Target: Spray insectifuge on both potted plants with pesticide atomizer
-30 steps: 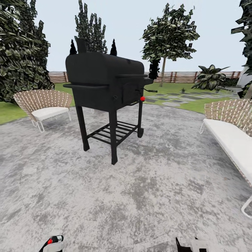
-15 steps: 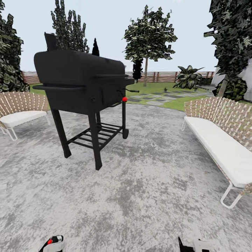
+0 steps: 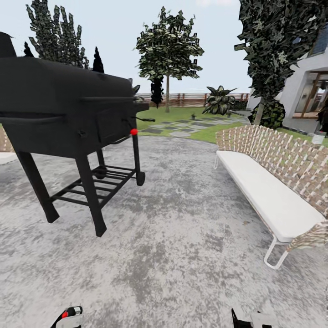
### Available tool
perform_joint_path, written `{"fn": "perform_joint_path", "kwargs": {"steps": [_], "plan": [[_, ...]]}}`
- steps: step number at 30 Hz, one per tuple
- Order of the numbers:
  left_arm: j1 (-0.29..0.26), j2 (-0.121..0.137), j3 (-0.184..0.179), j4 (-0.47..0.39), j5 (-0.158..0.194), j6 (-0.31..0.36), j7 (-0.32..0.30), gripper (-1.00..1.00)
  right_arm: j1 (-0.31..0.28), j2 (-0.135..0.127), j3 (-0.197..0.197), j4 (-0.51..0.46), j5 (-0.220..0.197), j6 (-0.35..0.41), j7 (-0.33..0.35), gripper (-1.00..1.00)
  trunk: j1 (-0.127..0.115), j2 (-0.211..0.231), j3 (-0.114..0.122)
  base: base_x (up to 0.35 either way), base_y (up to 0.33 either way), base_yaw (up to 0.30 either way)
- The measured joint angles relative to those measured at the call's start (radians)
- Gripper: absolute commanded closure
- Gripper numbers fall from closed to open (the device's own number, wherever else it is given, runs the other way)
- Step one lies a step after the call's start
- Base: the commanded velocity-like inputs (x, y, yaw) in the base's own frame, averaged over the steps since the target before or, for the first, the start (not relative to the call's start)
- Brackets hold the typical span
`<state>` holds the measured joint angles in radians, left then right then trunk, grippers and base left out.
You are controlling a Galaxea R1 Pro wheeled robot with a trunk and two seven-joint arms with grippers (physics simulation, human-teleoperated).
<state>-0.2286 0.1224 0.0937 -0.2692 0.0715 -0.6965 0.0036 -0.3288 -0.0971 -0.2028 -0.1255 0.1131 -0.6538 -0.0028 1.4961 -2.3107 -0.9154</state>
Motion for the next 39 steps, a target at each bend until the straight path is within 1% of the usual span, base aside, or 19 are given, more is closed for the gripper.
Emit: {"fn": "perform_joint_path", "kwargs": {"steps": [8,32,39], "plan": [[0.0,0.0,0.001,-0.001,0.001,0.0,0.0,1.0,0.0,0.004,0.003,0.0,0.002,-0.001,0.002,-1.0,0.0,0.0,0.0,0.333,-0.013,-0.25],[0.0,0.002,0.001,-0.001,0.003,0.0,0.0,1.0,0.0,0.003,0.004,0.004,0.006,0.0,0.004,-1.0,0.0,0.0,0.0,0.335,0.0,-0.008],[0.0,0.001,0.001,-0.001,0.004,0.0,0.0,1.0,0.0,0.005,0.006,0.005,0.007,0.0,0.006,-1.0,0.0,0.0,0.0,0.335,0.0,-0.176]]}}
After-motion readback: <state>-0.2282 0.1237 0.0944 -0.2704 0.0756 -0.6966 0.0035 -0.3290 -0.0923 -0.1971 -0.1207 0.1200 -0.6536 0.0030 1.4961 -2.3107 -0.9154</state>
